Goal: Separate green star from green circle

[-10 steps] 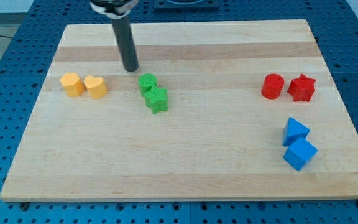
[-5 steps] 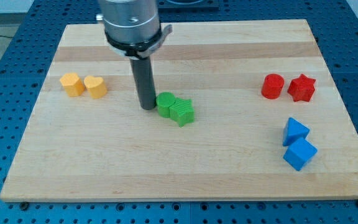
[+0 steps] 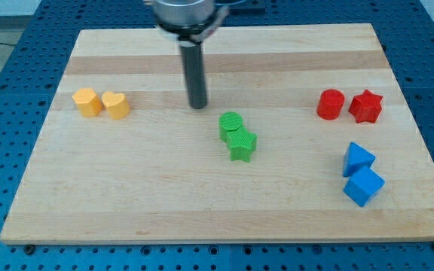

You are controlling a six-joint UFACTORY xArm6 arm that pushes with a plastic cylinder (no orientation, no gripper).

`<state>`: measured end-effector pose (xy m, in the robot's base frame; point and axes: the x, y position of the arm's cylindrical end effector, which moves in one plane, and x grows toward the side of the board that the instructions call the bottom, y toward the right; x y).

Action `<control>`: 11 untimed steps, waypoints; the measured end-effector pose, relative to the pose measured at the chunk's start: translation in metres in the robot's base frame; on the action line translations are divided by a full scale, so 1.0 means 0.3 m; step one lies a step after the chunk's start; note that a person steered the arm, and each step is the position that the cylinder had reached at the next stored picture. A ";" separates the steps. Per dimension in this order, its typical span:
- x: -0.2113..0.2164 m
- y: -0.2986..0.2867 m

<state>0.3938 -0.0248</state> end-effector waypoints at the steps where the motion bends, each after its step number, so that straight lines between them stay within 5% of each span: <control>1: 0.061 0.277; 2: 0.211 0.338; 3: 0.292 0.200; 4: 0.287 0.079; 7: 0.204 0.217; 9: 0.166 0.050; 11: 0.372 -0.233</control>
<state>0.5053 -0.0947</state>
